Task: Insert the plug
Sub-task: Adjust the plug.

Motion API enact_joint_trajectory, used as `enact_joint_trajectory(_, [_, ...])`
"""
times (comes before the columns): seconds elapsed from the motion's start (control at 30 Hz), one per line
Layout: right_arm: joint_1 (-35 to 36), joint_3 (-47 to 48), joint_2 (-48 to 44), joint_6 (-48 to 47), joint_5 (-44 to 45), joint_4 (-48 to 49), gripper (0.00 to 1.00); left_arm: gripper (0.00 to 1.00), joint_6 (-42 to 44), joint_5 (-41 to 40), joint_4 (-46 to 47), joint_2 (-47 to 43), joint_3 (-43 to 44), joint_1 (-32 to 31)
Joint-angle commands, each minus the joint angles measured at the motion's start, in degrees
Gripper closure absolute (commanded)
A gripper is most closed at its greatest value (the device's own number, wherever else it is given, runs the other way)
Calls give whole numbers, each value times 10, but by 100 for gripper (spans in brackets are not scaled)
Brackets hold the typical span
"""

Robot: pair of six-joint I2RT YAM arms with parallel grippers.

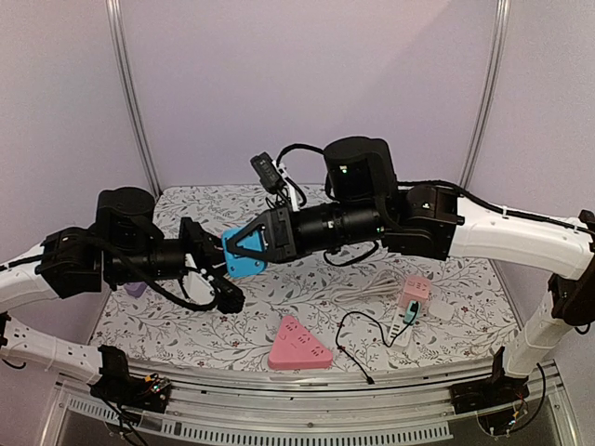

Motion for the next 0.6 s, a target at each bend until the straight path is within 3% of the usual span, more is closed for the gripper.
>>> enact_joint_trajectory(0.0, [2, -15, -51, -29, 28, -40, 100, 87, -31, 3, -21, -29, -16, -1])
enact_joint_trajectory(0.1, [-2, -16, -66, -48, 4, -73, 100, 84, -99, 28, -43, -42, -16, 12])
enact_joint_trajectory(0.2, [0, -11, -70, -76, -48, -99, 100, 77, -234, 100, -78, -41, 20, 48])
enact_joint_trajectory(0.3, [8, -13, -79, -118, -94, -107, 100, 52, -357, 242, -169, -37, 77, 99])
enact_joint_trajectory(0.43, [17, -7, -94, -180, -134, -114, 100, 14, -461, 442, -252, -31, 125, 108])
enact_joint_trajectory(0.47, [18, -1, -94, -190, -145, -115, 100, 10, -490, 476, -239, -28, 130, 107])
enact_joint_trajectory(0.57, [20, 19, -84, -210, -177, -117, 100, 10, -616, 462, -166, -7, 141, 104])
